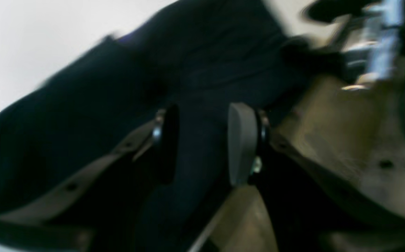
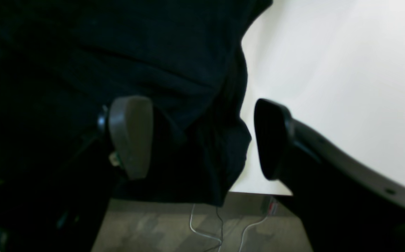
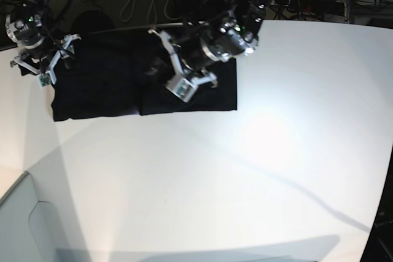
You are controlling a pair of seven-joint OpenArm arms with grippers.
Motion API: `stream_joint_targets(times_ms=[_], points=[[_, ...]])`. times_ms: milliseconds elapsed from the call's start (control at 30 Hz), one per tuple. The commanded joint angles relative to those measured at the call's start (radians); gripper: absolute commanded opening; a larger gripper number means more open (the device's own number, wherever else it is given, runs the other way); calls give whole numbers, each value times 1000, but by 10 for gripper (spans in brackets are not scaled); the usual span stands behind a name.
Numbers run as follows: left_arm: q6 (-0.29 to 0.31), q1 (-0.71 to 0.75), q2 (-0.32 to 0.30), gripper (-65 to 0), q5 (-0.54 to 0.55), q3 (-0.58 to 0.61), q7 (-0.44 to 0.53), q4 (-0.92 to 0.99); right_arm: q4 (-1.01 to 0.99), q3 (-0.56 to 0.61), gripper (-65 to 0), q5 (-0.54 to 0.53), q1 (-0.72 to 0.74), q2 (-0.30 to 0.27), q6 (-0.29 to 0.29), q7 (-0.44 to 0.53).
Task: Fold the T-shirt properly
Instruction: 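Fold the held strip end over toward the right gripper and release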
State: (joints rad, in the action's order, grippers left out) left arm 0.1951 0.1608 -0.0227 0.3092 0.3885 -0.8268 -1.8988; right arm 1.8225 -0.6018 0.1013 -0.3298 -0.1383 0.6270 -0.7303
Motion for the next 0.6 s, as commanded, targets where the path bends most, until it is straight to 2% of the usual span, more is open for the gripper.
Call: stream_joint_targets(times_ms=[0, 200, 333, 433, 567], points=[[7, 7, 10, -421, 17, -16, 25, -26, 21, -5, -216, -7, 7, -14, 23, 15], [8, 49, 10, -421, 17, -102, 25, -60, 32, -5, -210, -10, 10, -13, 23, 21], [7, 53, 10, -421, 11, -178, 25, -60, 130, 1, -208, -15, 5, 6, 24, 16], [7, 55, 22, -421, 17, -326, 27, -75, 217, 44, -208, -15, -1, 30, 24, 13], [10, 56, 42, -420, 18, -540, 25, -101, 236, 184, -209, -15, -36, 38, 24, 13]])
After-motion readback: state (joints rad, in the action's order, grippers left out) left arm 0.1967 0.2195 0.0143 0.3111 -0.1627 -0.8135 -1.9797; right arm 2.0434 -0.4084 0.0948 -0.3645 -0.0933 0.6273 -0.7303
